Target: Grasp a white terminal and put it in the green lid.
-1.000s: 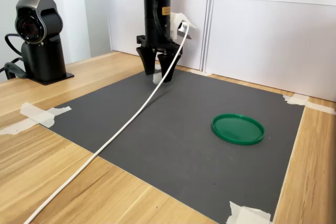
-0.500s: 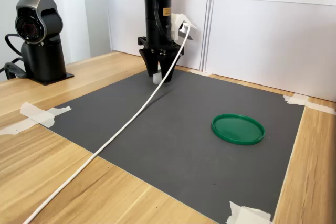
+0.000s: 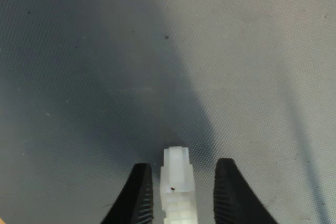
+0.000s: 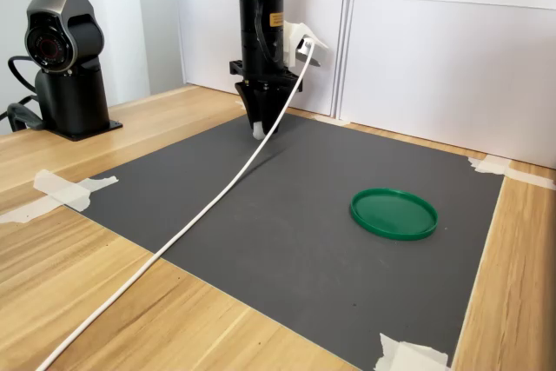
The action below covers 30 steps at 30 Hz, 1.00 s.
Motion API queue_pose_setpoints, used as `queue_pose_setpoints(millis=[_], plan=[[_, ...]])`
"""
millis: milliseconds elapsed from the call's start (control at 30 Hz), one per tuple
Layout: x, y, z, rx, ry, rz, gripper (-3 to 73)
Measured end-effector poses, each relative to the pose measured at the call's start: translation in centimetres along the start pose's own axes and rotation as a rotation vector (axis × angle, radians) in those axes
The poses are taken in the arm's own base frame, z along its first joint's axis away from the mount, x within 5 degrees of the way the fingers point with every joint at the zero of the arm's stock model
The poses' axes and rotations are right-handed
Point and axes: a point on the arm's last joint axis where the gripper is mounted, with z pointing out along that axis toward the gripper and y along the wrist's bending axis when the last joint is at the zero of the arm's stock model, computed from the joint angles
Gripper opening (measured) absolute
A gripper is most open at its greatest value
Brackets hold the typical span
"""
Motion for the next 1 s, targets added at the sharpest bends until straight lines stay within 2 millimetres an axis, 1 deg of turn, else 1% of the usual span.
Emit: queue_pose_setpoints(millis=[167, 300, 400, 533, 567, 633, 733, 867, 933, 1000], plan=[[0.1, 0.1, 0.6, -0.019, 0.022, 0.001, 30.1], [0.1, 0.1, 0.6, -0.019, 0.022, 0.002, 27.7], [0.1, 0.1, 0.5, -0.018, 0.021, 0.002, 22.6], [-0.1, 0.0, 0.2, -0.010, 0.012, 0.002, 11.8], [-0.1, -0.1, 0.1, -0.008, 0.015, -0.003, 10.4], [-0.2, -0.2, -0.2, -0.009, 0.019, -0.003, 10.1], [-0.7, -0.7, -0.9, -0.009, 0.021, 0.001, 10.0], [-1.8, -1.7, -2.5, 0.008, 0.002, 0.011, 10.0], [-2.4, -2.7, -3.7, 0.022, -0.020, 0.033, 10.0], [-2.5, -4.3, -5.0, 0.047, -0.056, 0.078, 10.0]])
